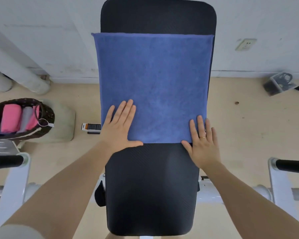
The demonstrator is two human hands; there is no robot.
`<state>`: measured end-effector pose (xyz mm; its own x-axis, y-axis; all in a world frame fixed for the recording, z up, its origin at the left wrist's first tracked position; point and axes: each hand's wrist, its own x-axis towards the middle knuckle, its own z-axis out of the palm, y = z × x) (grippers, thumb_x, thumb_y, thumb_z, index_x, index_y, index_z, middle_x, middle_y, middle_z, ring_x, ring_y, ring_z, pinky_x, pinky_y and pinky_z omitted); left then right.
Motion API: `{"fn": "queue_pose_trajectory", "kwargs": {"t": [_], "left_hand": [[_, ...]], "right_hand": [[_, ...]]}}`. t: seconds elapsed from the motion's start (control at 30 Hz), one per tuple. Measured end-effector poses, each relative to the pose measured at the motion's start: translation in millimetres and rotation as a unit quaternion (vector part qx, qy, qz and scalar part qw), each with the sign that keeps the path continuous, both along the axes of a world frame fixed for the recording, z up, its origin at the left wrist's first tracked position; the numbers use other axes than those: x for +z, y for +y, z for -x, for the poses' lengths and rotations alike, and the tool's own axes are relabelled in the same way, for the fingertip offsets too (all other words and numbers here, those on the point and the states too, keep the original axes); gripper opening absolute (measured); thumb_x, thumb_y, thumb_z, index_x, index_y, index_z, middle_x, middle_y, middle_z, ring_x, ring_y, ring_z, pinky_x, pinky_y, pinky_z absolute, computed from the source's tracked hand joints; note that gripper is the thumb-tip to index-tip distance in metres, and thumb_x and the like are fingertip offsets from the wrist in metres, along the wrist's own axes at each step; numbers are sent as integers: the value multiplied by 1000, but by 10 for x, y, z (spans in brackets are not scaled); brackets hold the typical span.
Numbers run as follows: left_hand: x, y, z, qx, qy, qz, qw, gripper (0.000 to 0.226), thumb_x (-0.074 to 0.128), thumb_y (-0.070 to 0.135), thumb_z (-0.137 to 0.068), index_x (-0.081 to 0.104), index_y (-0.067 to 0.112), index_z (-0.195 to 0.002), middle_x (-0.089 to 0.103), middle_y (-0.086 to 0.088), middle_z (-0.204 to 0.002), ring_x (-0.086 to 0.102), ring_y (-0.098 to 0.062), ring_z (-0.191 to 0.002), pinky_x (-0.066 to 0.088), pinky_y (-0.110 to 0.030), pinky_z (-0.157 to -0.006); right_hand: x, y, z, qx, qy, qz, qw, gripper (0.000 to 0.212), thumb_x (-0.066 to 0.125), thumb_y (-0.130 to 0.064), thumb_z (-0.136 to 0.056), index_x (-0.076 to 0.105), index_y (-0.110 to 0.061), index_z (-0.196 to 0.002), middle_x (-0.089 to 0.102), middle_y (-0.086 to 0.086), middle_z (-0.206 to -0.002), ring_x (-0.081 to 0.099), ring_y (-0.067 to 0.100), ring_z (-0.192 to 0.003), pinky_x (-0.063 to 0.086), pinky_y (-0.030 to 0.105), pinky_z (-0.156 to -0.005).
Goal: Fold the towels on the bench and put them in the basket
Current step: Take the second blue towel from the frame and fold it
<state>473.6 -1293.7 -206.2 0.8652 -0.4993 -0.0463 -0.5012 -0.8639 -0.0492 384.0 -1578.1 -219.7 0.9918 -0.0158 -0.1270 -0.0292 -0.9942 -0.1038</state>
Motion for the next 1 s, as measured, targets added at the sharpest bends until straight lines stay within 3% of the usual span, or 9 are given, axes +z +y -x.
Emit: {"fn": "queue_pose_trajectory", "kwargs": {"t": [0.1,0.2,0.3,0.43,0.6,0.7,0.8,0.9,1.0], "left_hand": [[-56,127,368,135,43,84,986,103,15,80,-76,-8,11,-148,0,-7,-157,-9,-22,-145,-3,-44,-116],[19,120,583,312,96,193,925,89,37,59,-89,-6,7,-148,1,-13,-157,4,-29,-145,12,-44,-118],[48,97,510,449,130,304,830,71,52,45,-89,28,2,-141,35,-17,-143,38,-33,-129,37,-46,-104],[46,111,507,486,207,394,752,44,55,42,-88,52,4,-112,62,-7,-104,61,-26,-92,50,-38,-73],[51,206,598,501,206,314,780,45,46,29,-96,36,9,-58,38,-4,-57,39,-20,-54,26,-28,-51],[87,211,611,529,215,375,730,35,41,25,-98,44,6,-69,41,-3,-63,41,-23,-68,31,-32,-61],[169,180,554,564,198,462,655,14,47,24,-95,50,10,-97,52,-2,-79,47,-22,-80,40,-34,-72],[181,216,497,541,229,401,703,20,48,26,-95,52,6,-96,57,-17,-86,47,-21,-74,46,-44,-83],[156,247,491,528,247,374,721,26,44,25,-97,48,6,-81,46,-8,-70,41,-18,-61,40,-37,-63]], "right_hand": [[146,148,62,-101,22,-175,979,68,24,-50,-96,-8,-21,-148,-15,-3,-156,10,28,-144,30,43,-111],[312,247,25,-259,17,-283,923,64,39,-37,-97,6,-19,-149,9,2,-157,37,28,-131,43,46,-96],[339,230,-39,-325,57,-277,902,50,44,-37,-95,31,-9,-135,41,13,-134,52,36,-108,47,49,-86],[344,184,-51,-376,54,-289,879,35,51,-25,-94,44,-1,-118,48,13,-118,53,33,-99,45,41,-79],[299,195,-35,-505,16,-428,750,6,52,-16,-91,48,-12,-92,49,-1,-74,46,21,-67,35,28,-54],[275,228,27,-534,27,-450,715,19,51,-20,-91,45,-14,-74,45,2,-65,40,20,-56,32,26,-49],[335,223,58,-530,36,-461,711,13,52,-20,-90,55,-7,-90,55,6,-73,51,23,-69,47,34,-63],[400,162,39,-516,27,-482,707,10,56,-15,-88,58,-5,-90,57,2,-69,54,20,-69,51,37,-80],[516,156,14,-506,11,-518,689,9,58,-9,-88,53,-8,-81,57,2,-70,55,15,-64,51,29,-78]]}}
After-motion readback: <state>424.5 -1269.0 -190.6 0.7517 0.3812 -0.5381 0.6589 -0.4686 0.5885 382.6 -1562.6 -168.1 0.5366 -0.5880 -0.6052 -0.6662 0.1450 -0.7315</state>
